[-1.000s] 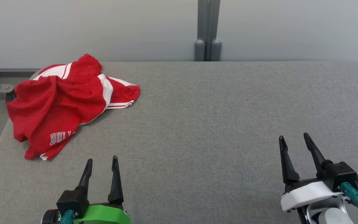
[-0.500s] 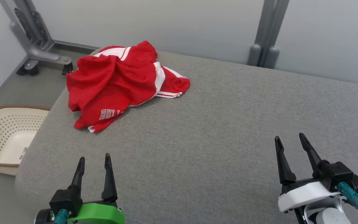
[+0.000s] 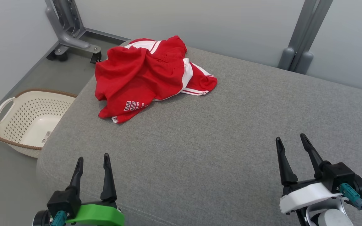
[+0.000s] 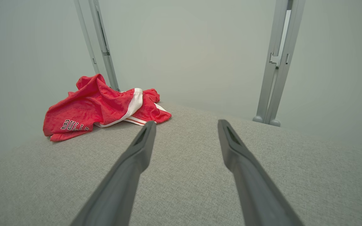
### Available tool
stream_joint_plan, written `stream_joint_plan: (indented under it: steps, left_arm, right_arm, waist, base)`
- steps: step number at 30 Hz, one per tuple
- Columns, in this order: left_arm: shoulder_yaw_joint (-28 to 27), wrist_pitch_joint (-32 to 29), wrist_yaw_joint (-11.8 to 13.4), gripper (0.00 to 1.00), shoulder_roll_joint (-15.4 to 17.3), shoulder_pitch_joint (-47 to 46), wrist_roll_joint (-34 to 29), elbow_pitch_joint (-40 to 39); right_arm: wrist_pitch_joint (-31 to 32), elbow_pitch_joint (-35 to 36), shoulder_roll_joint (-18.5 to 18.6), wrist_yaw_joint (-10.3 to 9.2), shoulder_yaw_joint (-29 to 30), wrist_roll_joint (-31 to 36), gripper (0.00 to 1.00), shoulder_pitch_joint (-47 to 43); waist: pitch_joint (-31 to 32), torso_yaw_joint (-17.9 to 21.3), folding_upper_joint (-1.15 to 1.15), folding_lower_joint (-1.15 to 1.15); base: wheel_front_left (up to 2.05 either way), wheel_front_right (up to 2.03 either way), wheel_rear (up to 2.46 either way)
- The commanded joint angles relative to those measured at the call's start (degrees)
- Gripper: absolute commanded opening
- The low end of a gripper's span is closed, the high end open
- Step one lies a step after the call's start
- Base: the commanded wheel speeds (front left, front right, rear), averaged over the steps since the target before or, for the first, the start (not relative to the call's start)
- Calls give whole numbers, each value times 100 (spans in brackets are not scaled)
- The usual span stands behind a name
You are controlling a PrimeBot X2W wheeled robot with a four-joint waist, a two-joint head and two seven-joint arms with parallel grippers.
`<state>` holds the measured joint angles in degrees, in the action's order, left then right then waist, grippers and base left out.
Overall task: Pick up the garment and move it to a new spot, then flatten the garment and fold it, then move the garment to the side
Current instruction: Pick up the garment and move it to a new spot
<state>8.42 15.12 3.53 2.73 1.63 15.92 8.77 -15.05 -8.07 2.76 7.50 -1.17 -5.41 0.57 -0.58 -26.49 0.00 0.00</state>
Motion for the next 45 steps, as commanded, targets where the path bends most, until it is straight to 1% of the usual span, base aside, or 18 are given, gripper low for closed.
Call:
stream_joint_plan:
  steps: [1,5,10,11,12,16,18,21,27,30,32,36,40,41,42,43,44,45]
  left_arm:
    - [-29,6,32,100,28,-40,2,-35]
    - [-114,6,46,100,29,-113,65,-84]
    - [-448,5,-126,100,96,-644,-150,-195]
    - [-567,6,-205,100,168,-938,-249,-252]
    - [-696,6,-310,100,341,-1392,-394,-273]
    - [-854,5,-500,100,841,-2345,-647,-65]
    - [-854,4,-578,100,1131,-2953,-812,186]
    - [-770,-215,-740,100,1411,-3727,-853,661]
    - [-620,-936,-979,100,1652,-4851,-567,1957]
    - [-452,-1296,-1056,100,1701,-5100,-371,2540]
    - [-124,-1649,-1096,100,1839,-5276,-229,2964]
    - [312,-1809,-1095,100,1989,-5327,137,3245]
    - [515,-1841,-1095,100,2091,-5392,428,3520]
    - [558,-1813,-1095,64,2127,-5414,462,3560]
    - [597,-1782,-1095,31,2171,-5431,510,3606]
    - [619,-1728,-1095,7,2218,-5449,521,3653]
    - [661,-1692,-1095,0,2258,-5461,538,3705]
    - [711,-1666,-1096,0,2276,-5467,546,3734]
  right_arm:
    - [-20,13,22,-2,15,36,100,35]
    - [-20,72,22,-2,35,129,100,118]
    - [-20,193,24,-2,60,291,100,297]
    - [-20,233,23,-2,84,363,100,386]
    - [-20,287,23,-2,94,458,100,493]
    - [-20,401,23,-3,117,648,100,702]
    - [-20,453,24,-3,180,770,100,794]
    - [-20,511,21,-3,225,907,100,931]
    - [-20,659,21,-3,286,1146,100,1092]
    - [-20,746,20,-3,301,1194,100,1132]
    - [-20,853,19,-3,334,1252,100,1180]
    - [-20,922,20,-3,377,1262,100,1168]
    - [-20,925,20,-3,342,1221,100,1169]
    - [-20,914,20,-3,331,1206,100,1178]
    - [-20,903,20,-3,314,1191,100,1186]
    - [-20,896,20,-3,306,1162,100,1192]
    - [-20,877,19,-3,295,1137,100,1191]
    - [-20,862,20,-3,292,1123,100,1194]
  waist:
    - [-35,21,0,0]
    - [-211,128,0,0]
    - [-577,350,0,0]
    - [-728,452,0,0]
    - [-956,596,0,0]
    - [-1412,889,0,0]
    - [-1648,1048,0,0]
    - [-1982,1238,0,0]
    - [-2464,1505,0,0]
    - [-2662,1604,0,0]
    - [-2839,1667,0,0]
    - [-2964,1704,0,0]
    - [-2995,1737,0,0]
    - [-2991,1745,0,0]
    - [-2981,1756,0,0]
    - [-2966,1765,0,0]
    - [-2936,1777,0,0]
    - [-2905,1787,0,0]
  base:
    - [0,0,0]
    - [0,0,0]
    - [0,0,0]
    - [0,0,0]
    - [0,0,0]
    - [0,0,0]
    - [0,0,0]
    - [0,0,0]
    - [0,0,0]
    - [0,0,0]
    - [0,0,0]
    - [0,0,0]
    - [0,0,0]
    - [0,0,0]
    - [0,0,0]
    - [0,0,0]
    - [0,0,0]
    - [0,0,0]
